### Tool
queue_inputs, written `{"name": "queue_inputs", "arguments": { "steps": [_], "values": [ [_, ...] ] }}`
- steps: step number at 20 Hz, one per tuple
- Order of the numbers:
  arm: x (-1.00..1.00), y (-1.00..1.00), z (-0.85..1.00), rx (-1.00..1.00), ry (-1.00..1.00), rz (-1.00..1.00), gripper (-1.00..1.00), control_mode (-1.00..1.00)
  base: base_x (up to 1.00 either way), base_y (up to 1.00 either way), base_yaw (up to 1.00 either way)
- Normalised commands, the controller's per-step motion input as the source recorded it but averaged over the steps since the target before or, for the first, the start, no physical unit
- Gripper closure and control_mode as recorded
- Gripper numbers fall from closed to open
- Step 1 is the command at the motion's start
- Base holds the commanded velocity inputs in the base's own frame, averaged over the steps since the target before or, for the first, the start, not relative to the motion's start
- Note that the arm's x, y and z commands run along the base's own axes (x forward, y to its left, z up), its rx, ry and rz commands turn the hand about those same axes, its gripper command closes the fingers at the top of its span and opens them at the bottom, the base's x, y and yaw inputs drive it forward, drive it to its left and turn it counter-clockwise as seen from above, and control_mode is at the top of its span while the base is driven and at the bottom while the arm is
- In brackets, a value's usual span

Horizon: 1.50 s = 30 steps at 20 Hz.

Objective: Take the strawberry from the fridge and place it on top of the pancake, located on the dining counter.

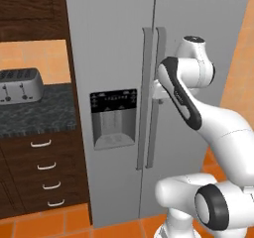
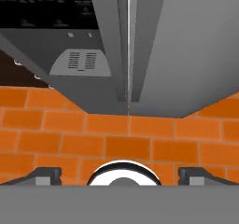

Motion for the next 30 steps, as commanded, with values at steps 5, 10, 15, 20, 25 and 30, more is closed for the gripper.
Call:
{"name": "queue_inputs", "arguments": {
  "steps": [5,10,15,20,25,30],
  "values": [
    [0.0,0.0,0.0,0.0,0.0,0.0,-1.0,1.0,-0.3,0.0,-0.01],
    [0.61,-0.01,0.0,0.0,-0.2,0.0,-1.0,-1.0,0.0,0.0,0.0],
    [0.83,-0.34,0.01,0.01,-0.45,-0.01,-1.0,-1.0,0.0,0.0,0.0],
    [0.92,-0.11,-0.02,-0.01,-0.19,-0.1,-1.0,-1.0,0.0,0.0,0.0],
    [0.92,0.0,0.0,0.0,-0.02,-0.06,-1.0,-1.0,0.0,0.0,0.0],
    [0.59,0.05,0.0,0.0,0.0,-0.02,-1.0,-1.0,0.0,0.0,0.0]
  ]
}}
